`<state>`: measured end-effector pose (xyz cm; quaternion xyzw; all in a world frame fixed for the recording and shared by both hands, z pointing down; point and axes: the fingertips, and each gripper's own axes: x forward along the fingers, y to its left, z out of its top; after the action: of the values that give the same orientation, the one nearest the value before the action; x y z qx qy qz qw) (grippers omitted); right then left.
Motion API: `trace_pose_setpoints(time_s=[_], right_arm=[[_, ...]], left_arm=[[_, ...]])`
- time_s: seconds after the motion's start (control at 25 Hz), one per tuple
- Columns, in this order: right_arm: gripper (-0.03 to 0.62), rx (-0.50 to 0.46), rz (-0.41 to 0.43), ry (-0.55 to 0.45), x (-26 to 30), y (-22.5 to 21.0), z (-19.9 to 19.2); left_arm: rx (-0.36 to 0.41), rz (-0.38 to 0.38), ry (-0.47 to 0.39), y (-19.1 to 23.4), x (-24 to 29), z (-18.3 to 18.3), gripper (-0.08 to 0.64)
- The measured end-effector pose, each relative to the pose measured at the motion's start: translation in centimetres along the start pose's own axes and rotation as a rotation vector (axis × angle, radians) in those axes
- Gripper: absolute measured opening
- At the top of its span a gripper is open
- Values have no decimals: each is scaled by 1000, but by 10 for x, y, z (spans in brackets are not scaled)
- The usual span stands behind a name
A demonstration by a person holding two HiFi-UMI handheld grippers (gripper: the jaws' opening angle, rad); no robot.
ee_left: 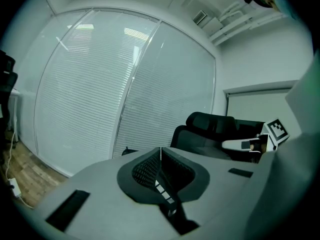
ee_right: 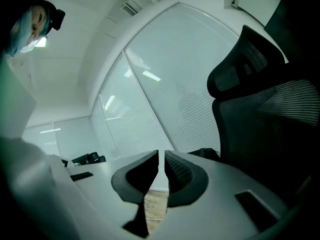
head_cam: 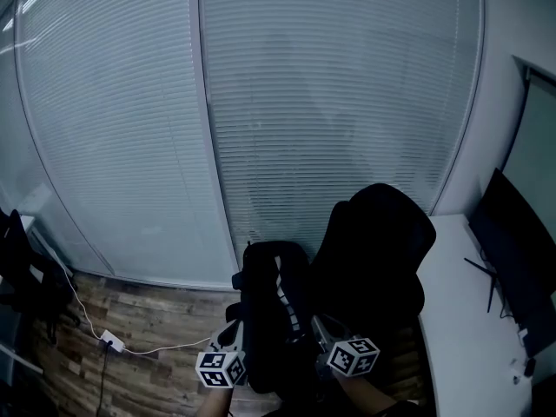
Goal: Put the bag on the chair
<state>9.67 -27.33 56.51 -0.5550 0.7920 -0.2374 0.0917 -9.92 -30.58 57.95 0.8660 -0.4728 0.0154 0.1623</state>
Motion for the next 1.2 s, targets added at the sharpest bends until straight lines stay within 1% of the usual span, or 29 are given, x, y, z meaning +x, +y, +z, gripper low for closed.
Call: trace_pose_setpoints(time_s=[0.2,0.48,0.64,0.92,1.08,1.2], right_arm=[[64,2,11,-12,-18,24,-8],[64,-12,6,-15,-46,52,-28],[63,-8,-12,-3,-60,58,-41],[61,-9,-26,23,-77,69,-60],[60,-17,-26,28,-81,73,-63],[59,-15,-27,19,-86,73,-61]], left_arm=[[-14,-44,-15,-4,-30,2,21],[-14,-61,-17,-3,-74,-8,20],[9,-67,-9,-4,-91,-16,20],[14,-87,11,-8,-117,-29,20],[22,-70,2,-2,-128,-38,20],[8,-65,2,-9,-135,-36,20]])
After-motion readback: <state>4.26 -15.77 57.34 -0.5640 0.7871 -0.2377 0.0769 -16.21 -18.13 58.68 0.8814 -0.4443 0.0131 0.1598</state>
